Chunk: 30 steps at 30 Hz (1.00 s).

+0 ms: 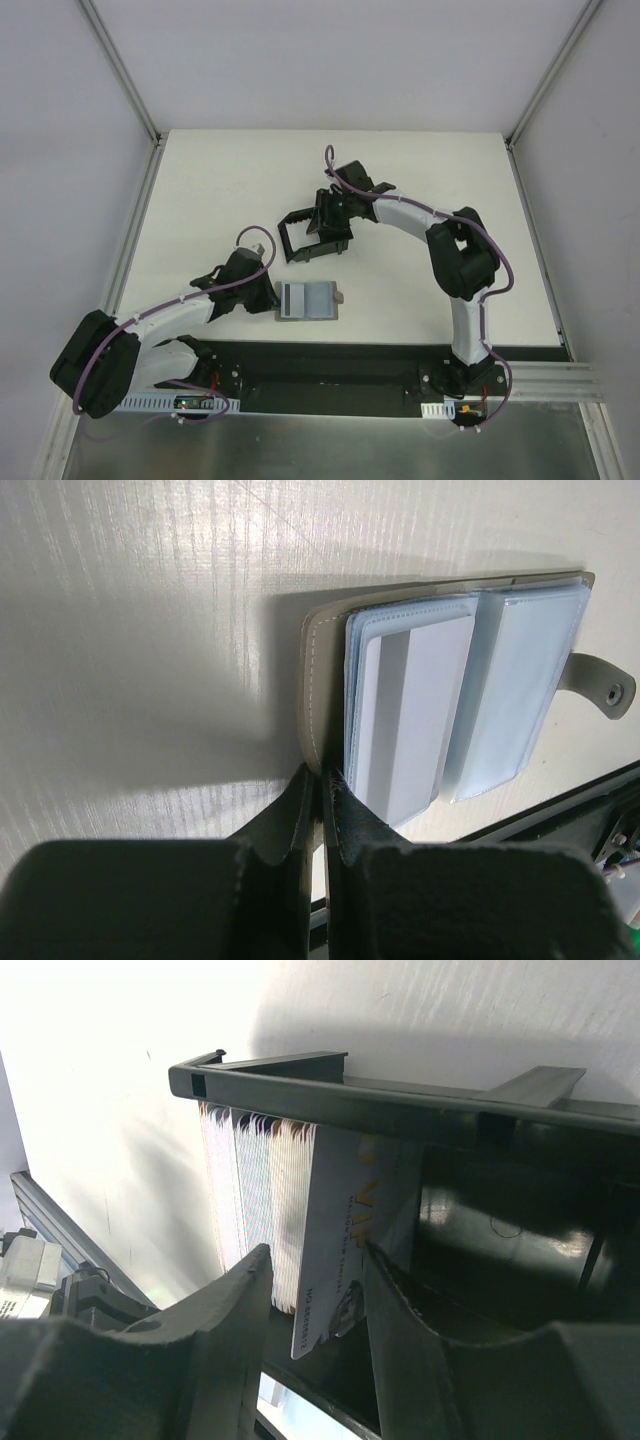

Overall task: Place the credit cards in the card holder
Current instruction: Pick up the credit card from the storage box.

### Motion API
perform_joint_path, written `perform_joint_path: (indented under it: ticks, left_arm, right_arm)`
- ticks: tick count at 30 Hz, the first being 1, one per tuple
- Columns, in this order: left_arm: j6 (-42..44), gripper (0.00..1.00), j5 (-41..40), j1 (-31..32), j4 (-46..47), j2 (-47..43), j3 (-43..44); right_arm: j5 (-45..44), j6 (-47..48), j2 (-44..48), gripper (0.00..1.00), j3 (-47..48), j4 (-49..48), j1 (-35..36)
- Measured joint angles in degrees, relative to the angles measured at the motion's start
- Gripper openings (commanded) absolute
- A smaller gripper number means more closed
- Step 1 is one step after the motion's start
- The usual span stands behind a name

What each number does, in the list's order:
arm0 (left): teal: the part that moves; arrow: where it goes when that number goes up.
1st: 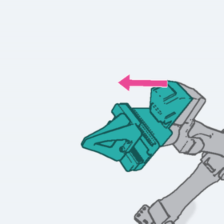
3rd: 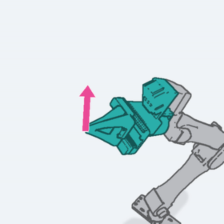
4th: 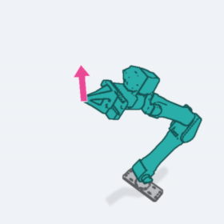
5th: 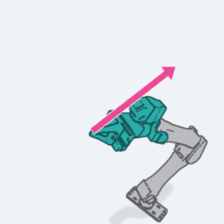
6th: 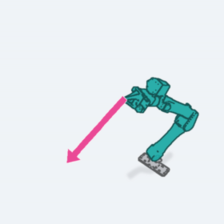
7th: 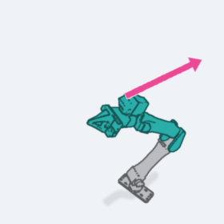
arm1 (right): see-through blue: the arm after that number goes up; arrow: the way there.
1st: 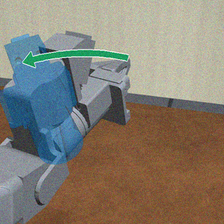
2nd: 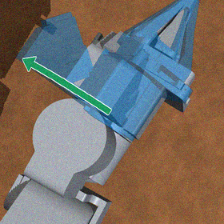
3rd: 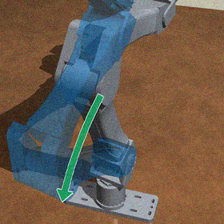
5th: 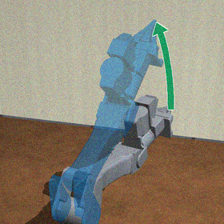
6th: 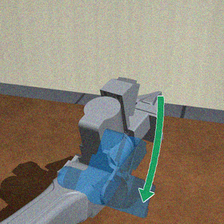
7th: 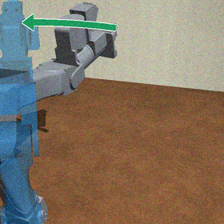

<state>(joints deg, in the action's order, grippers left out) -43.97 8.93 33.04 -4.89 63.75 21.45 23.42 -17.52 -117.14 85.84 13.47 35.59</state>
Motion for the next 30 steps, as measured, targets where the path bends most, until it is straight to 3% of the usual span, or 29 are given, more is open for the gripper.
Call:
perform_joint_path:
  ticks: [11, 16, 21, 30]
  left_arm:
    - [0.0, 0.00, 0.0, 0.0, 0.1, 1.2, 0.7]
    - [0.0, 0.00, 0.0, 0.0, 0.1, 1.2, 0.7]
    - [0.0, 0.00, 0.0, 0.0, 0.1, 1.2, 0.7]
    - [0.1, 0.00, 0.1, 0.0, 0.4, 1.8, 1.0]
  right_arm:
    - [0.0, -0.3, 0.6, 0.25, -0.3, 0.0, -0.5]
    - [-0.3, -0.3, 1.0, 0.09, -0.3, 0.0, -1.0]
    - [-1.5, 0.0, 1.3, 0.01, -0.3, 0.5, -1.3]
    - [-10.4, 4.3, 3.3, 0.00, 0.3, 4.2, -0.2]
